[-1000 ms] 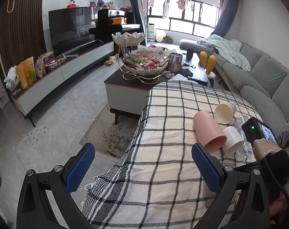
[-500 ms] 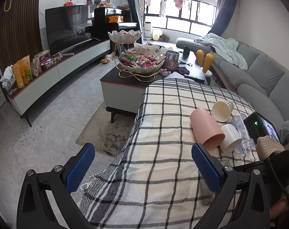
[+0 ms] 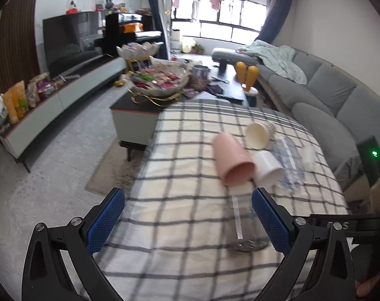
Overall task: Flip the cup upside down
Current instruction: 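Set the glass cup on the cloth and open the right gripper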
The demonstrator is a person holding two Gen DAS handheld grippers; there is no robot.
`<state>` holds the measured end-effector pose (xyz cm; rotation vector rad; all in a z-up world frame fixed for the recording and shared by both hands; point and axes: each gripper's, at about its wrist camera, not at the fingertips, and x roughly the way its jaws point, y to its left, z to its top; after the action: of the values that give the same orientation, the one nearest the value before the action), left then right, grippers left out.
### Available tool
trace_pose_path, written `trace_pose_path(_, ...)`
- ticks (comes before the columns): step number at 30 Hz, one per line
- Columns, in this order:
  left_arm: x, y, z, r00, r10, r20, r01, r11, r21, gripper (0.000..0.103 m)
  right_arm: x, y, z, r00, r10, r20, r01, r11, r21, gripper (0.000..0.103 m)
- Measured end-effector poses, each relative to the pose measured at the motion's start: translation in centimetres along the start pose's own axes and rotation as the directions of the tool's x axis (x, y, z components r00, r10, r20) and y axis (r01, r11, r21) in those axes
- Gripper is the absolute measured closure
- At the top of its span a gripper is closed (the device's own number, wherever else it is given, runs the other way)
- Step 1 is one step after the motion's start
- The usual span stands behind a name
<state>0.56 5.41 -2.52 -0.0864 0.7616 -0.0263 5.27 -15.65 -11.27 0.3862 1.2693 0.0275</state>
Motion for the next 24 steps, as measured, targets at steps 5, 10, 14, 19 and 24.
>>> trace_pose_path(5, 0.0, -3.9, -2.0, 0.998, -0.015, 0.067, 0.012, 0.999, 0.045, 0.000, -2.6, -4.2, -2.0, 0.982, -0.084, 0.167, 0.078, 0.996, 0.040, 0.020)
trace_pose_path(10, 0.5, -6.0, -3.9, 0.986, 0.019, 0.165, -0.025, 0.999, 0.030, 0.000, -5.2, -6.9, -3.0, 0.942, -0.128, 0.312, 0.114, 0.992, 0.062, 0.020)
trace_pose_path(14, 1.2, -6.9, -4.6, 0.981, 0.028, 0.194, -0.039, 0.998, 0.055, 0.000, -6.1, -7.1, -3.5, 0.908, -0.158, 0.387, 0.155, 0.987, 0.038, 0.015)
trace_pose_path(19, 3.1, -8.3, -6.1, 0.988, -0.016, 0.155, -0.007, 0.989, 0.147, 0.000, -5.4, -7.2, -3.5, 0.909, -0.156, 0.387, 0.161, 0.987, 0.020, 0.015)
trace_pose_path(24, 5.1, -7.2, -6.6, 0.993, 0.043, 0.112, -0.052, 0.996, 0.078, 0.000, -4.7, -7.7, -3.2, 0.913, -0.153, 0.379, 0.154, 0.988, 0.028, 0.015)
